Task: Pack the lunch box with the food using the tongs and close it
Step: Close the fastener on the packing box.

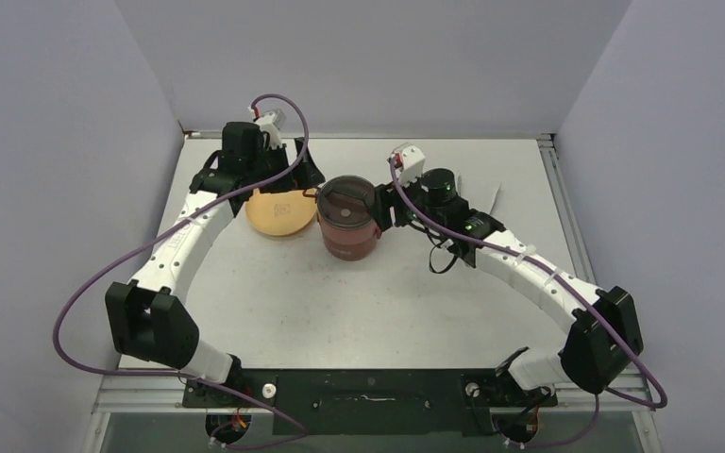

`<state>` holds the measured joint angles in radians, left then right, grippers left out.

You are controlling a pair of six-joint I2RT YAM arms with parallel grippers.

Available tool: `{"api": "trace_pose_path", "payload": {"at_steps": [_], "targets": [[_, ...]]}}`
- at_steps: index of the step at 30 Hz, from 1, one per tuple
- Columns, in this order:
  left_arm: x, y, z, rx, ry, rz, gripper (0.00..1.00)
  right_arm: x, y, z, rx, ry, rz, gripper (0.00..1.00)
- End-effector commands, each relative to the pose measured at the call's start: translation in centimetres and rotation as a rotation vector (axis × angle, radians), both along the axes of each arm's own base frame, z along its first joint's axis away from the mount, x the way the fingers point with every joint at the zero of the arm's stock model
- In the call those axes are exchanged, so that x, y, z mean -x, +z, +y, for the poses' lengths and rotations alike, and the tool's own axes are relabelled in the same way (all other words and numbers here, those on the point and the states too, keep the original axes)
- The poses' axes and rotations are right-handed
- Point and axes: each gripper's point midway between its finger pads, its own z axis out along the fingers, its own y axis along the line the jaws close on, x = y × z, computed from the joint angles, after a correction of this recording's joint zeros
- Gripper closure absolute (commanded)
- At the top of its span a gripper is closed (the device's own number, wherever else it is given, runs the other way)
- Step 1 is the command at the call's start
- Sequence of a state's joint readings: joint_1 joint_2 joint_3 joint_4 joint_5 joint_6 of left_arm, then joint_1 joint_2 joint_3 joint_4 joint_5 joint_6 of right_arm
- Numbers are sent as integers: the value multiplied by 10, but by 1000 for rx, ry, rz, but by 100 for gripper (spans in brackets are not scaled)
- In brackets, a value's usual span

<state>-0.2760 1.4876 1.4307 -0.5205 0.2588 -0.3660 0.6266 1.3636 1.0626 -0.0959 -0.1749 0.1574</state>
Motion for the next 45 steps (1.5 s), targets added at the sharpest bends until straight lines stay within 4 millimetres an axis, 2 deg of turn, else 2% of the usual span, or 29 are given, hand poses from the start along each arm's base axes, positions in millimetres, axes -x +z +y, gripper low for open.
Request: {"api": "trace_pose_path", "payload": {"at_steps": [1, 4, 10, 20, 25, 33, 39, 45], "targets": [[-10, 13, -13, 188, -64, -21, 0, -16, 44, 29, -16, 141, -169, 35], [-14, 11, -5, 228, -47, -23, 5, -23, 38, 41, 9, 185, -170, 35], [-14, 0, 12, 188, -8, -16, 5, -41, 34, 60, 51, 240, -206, 39], [-20, -20, 26, 149, 31, 40, 6, -56, 22, 87, 49, 326, -203, 45], [-20, -26, 24, 151, 21, 60, 7, -60, 19, 98, 27, 351, -203, 48], [-21, -37, 27, 124, 31, 91, 7, -62, 21, 106, 2, 364, -208, 55], [-22, -46, 27, 120, 26, 121, 7, -59, 22, 110, -5, 384, -209, 66], [-25, -55, 30, 108, 40, 142, 8, -55, 5, 110, 55, 412, -169, 77]]}}
